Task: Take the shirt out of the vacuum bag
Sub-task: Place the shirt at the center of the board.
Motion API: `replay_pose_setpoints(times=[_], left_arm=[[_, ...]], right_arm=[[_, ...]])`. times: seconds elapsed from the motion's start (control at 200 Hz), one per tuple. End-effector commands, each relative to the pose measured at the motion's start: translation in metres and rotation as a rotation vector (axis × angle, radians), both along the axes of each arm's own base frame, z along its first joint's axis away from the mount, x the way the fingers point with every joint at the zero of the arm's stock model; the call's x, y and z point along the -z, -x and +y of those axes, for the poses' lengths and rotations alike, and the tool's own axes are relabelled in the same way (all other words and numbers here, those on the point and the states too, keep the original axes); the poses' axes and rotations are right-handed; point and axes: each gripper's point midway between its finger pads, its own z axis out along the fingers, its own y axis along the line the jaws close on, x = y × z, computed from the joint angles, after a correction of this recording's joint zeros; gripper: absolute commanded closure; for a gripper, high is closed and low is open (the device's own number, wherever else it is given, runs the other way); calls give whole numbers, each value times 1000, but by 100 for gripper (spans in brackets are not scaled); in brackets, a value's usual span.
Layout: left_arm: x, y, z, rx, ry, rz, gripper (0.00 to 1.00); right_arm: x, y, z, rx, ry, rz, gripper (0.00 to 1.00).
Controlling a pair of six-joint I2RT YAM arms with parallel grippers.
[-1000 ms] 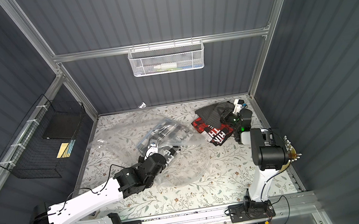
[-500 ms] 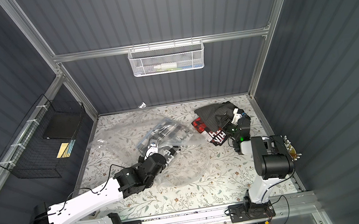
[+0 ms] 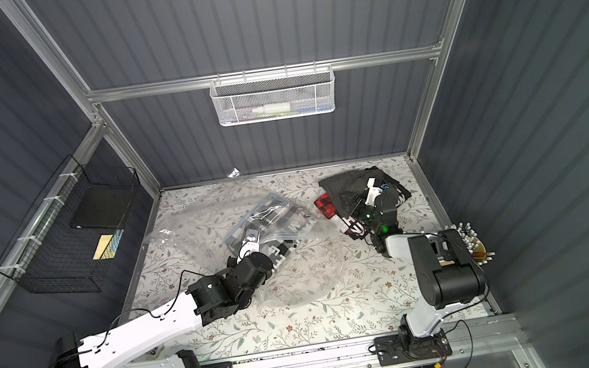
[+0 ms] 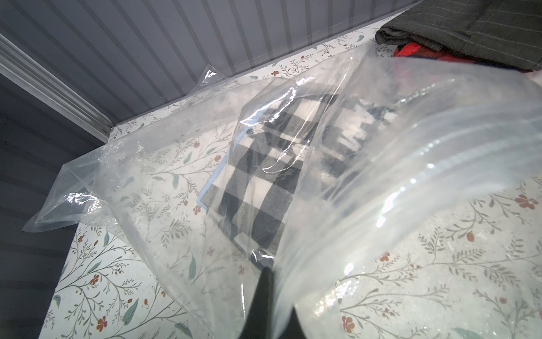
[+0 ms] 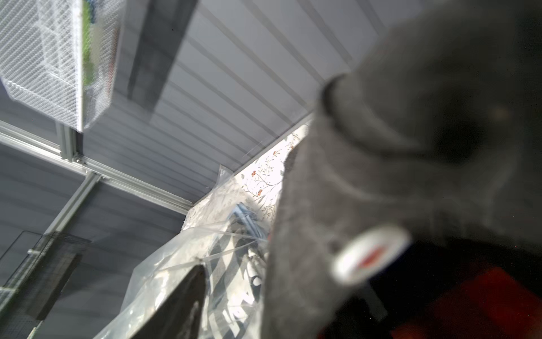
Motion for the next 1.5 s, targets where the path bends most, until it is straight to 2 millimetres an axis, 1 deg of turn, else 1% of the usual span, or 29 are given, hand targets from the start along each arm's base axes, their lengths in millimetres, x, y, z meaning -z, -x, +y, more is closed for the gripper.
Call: replay_pose_setpoints(times=[0.0,0.055,0.11,0.14,0.215,0.285,0.41,0.48,0.615,0.68,0.84,0.91,0.955,1.016,1.046,1.106,1.151,1.186,1.211,1.251,1.271,1.331,1.411,1.426,1.436,1.486,1.491], left_arm=[[-2,4,7,1,-3,-2,100],[-3,4,7,0,-3,-4,100],[-2,4,7,0,-5,-4,100],[-3,4,7,-1,-6,-6,100],[-3,4,7,-3,-8,-7,100],[-5,4,9,-8,-11,-12,100],[-10,4,13,-11,-6,-26,100],[-10,4,13,-11,-10,-29,100],[-11,4,14,-15,-20,-29,100],[-11,4,13,-12,-17,-30,100],[-9,5,12,-6,-24,-18,100],[-11,5,14,-9,-22,-23,100],[-13,6,16,-9,-19,-27,100],[-15,6,17,-8,-14,-34,100],[-16,6,17,-8,-15,-35,100],[-17,7,18,-8,-17,-37,100],[-17,6,18,-8,-20,-38,100],[-16,6,18,-6,-23,-36,100],[-16,6,18,-6,-25,-36,100],[-15,6,17,-4,-28,-34,100],[-15,6,17,-4,-29,-35,100],[-15,5,16,-4,-36,-32,100],[-14,5,16,-4,-46,-32,100],[-14,5,17,-5,-47,-33,100],[-14,5,16,-4,-48,-33,100],[-15,5,17,-4,-50,-34,100],[-15,5,17,-4,-50,-34,100]], right_arm=[[8,-5,2,-1,-5,36,58],[2,-5,4,-10,-38,30,78],[-8,-3,9,-26,-82,14,100],[-13,-1,11,-37,-107,9,100],[-35,6,18,-63,-162,-25,100],[-54,17,26,-77,-156,-59,100],[-58,30,31,-71,-72,-40,100],[-47,37,29,-71,-69,-8,100],[-8,50,22,-55,-54,72,100],[4,53,22,-57,-62,94,100],[30,52,25,-67,-96,169,100],[34,54,29,-89,-111,176,100],[37,54,28,-86,-115,185,100],[35,55,28,-89,-117,182,100],[33,56,27,-88,-117,181,93],[29,57,23,-80,-115,183,69],[23,59,20,-71,-109,182,54],[20,61,16,-57,-102,186,45],[17,63,14,-50,-96,188,41],[12,65,10,-35,-80,189,37],[12,66,7,-24,-66,205,34],[8,70,1,4,-27,231,32],[5,79,-10,46,24,261,31],[8,80,-12,55,33,272,31],[3,82,-13,61,36,260,31],[-5,89,-18,80,50,250,31],[-5,89,-21,97,57,248,31]])
